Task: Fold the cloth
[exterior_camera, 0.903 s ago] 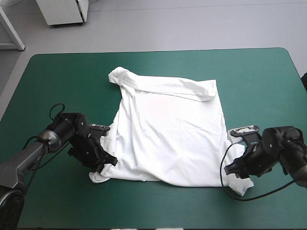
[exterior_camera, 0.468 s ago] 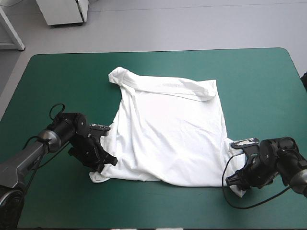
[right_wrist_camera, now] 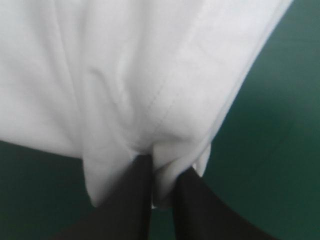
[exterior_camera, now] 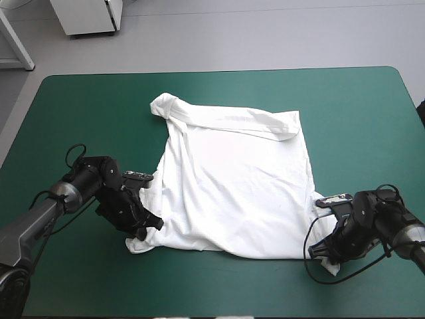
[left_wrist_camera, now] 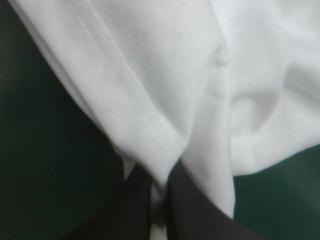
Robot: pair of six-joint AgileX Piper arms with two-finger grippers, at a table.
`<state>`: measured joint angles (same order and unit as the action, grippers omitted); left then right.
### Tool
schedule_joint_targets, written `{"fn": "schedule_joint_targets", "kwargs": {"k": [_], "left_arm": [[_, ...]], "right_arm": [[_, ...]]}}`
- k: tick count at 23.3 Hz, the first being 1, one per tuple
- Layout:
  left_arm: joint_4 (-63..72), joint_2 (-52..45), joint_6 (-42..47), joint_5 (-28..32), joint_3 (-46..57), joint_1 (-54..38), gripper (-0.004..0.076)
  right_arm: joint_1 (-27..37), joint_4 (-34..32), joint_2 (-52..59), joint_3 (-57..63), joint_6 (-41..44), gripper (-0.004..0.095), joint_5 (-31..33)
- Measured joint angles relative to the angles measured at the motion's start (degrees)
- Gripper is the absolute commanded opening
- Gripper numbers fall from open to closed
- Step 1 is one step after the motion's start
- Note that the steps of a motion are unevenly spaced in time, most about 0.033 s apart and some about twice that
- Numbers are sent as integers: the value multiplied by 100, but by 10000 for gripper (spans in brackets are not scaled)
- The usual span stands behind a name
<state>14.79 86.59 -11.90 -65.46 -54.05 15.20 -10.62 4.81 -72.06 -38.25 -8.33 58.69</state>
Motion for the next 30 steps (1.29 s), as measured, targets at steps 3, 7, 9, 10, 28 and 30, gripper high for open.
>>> {"fn": "schedule_joint_targets", "kwargs": {"k": [3, 7, 9, 10, 28, 30], "left_arm": [[0, -65, -19, -21, 0, 0, -9], [0, -158, -25, -118, -64, 0, -9], [0, -242, -38, -236, -177, 0, -9], [0, -308, -38, -289, -258, 0, -9], [-344, -1776, 67, -679, -7583, 0, -9], [-213, -1783, 67, -679, -8056, 0, -9]], "right_arm": [[0, 109, -13, -11, -59, -17, 19], [0, 174, -13, -54, -120, -17, 39], [0, 277, 0, -165, -150, -17, 105], [0, 297, 27, -286, -156, -16, 169], [-19, -398, 1239, -7475, 418, -16, 1286], [-138, -390, 1309, -7904, 418, -14, 1286]]}}
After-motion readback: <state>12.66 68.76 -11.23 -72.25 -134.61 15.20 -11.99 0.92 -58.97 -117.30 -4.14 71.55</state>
